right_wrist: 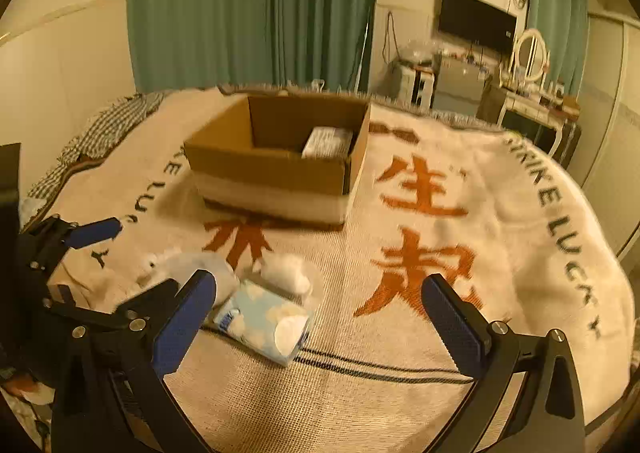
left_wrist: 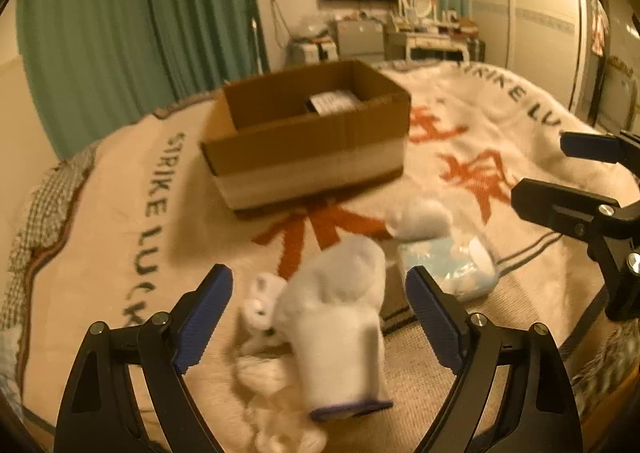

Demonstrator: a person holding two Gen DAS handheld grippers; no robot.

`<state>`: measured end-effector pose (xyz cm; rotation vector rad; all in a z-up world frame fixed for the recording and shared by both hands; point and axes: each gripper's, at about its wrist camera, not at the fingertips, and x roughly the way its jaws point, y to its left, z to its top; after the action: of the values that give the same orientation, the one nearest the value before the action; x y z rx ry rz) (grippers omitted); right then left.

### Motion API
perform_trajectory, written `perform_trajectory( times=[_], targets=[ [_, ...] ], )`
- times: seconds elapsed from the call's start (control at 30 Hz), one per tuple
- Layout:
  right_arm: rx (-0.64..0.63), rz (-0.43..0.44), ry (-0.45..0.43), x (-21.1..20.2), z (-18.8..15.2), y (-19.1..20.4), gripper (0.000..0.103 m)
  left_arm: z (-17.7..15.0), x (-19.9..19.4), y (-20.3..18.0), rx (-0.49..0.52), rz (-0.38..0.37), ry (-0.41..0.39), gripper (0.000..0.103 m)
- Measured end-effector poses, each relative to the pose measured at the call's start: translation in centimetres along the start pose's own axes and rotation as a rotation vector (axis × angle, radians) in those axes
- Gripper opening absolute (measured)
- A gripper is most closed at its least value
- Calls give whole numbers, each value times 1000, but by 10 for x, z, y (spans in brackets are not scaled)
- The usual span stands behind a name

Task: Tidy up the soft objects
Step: 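Grasp the white sock with the left gripper while right grasps the blue tissue pack, then carry sock and tissue pack into the box and release both grippers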

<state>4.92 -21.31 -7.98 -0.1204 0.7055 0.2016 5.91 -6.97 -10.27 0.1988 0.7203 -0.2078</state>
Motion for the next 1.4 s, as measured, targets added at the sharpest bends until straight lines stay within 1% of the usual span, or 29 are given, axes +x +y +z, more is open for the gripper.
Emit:
perform_trajectory(
  times=[0.03, 0.07, 0.2, 0.27, 0.33, 0.4, 0.5, 0.63, 0.73, 0.83, 0.87, 0.9, 0.93, 0.97, 1.03, 1.23, 1.3, 1.4],
  targets=[
    [3, -1, 9, 6, -3, -1, 103, -1, 7, -3, 5, -7, 11, 80],
    [1, -5, 18, 11, -6, -1, 103, -2, 11, -3, 11, -8, 17, 72],
    [-5, -21, 36, 26, -14, -1, 103, -7, 32, -6, 41, -18, 56, 71],
    [9, -13, 44, 32, -18, -2, 103, -11, 44, -7, 63, -32, 100, 71],
    [21, 2, 57, 37, -20, -2, 103, -15, 49, -7, 88, -3, 121, 71],
    [29, 6, 59, 39, -23, -1, 103, -16, 43, -2, 74, -30, 113, 58],
    [22, 12, 67, 43, -28, 5, 103, -14, 31, 10, 31, -74, 87, 51],
    [-3, 29, 98, 57, -32, 16, 103, -9, 16, 27, -18, -100, 55, 51],
    [-22, 63, 126, 70, -36, 28, 103, -6, 8, 36, -33, -95, 38, 51],
    [-53, 66, 145, 80, -38, 39, 102, -5, 5, 42, -48, -90, 33, 51],
    [-63, 62, 153, 83, -39, 42, 100, -4, 4, 43, -52, -89, 34, 51],
    [-68, 63, 161, 85, -40, 44, 91, -4, 3, 44, -58, -90, 34, 51],
    [-69, 67, 169, 87, -42, 45, 86, -4, 1, 45, -62, -93, 30, 51],
    [-68, 71, 173, 87, -42, 45, 86, -4, -1, 45, -63, -91, 27, 51],
    [-59, 87, 160, 81, -41, 44, 85, -4, -7, 45, -61, -89, 18, 51],
    [-44, 93, 88, 44, -31, 42, 83, -4, -24, 40, -60, -99, 16, 51],
    [-29, 103, 65, 28, -27, 39, 83, -2, -33, 39, -58, -96, -4, 51],
    [-39, 91, 32, 9, -24, 40, 82, 4, -50, 40, -70, -102, -38, 51]
  ],
)
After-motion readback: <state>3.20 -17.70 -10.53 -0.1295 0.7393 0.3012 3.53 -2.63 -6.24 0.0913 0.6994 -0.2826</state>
